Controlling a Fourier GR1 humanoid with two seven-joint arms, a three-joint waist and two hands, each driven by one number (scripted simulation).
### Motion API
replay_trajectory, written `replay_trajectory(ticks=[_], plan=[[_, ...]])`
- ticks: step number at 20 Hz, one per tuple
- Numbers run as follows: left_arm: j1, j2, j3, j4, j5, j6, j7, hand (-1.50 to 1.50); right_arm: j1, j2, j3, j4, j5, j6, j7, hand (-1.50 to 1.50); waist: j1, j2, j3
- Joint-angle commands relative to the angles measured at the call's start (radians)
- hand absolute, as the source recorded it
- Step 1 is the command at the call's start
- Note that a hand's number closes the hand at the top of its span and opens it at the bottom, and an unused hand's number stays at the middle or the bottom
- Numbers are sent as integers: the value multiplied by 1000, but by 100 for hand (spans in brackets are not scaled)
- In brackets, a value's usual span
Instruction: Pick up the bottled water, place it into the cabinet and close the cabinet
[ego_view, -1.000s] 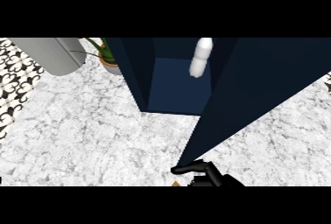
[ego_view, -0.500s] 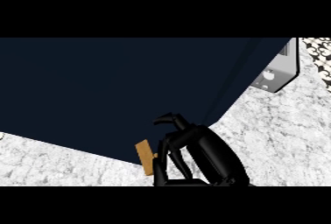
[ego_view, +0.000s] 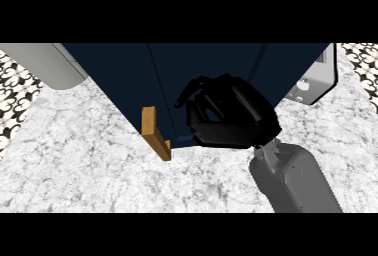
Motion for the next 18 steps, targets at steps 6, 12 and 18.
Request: replay_trajectory(ticks=[6, 12, 18], plan=[[3, -57, 73, 19, 35, -67, 55, -150, -208, -51, -160, 332, -70, 207, -91, 150, -15, 0, 0], [48, -75, 139, 39, 97, -159, 78, -150, -289, -20, -167, 439, -34, 212, -122, 150, -6, -2, 0], [11, -63, 165, 82, 110, -186, 87, -150, -375, 11, -192, 494, -108, 210, -56, 150, 10, 1, -2]])
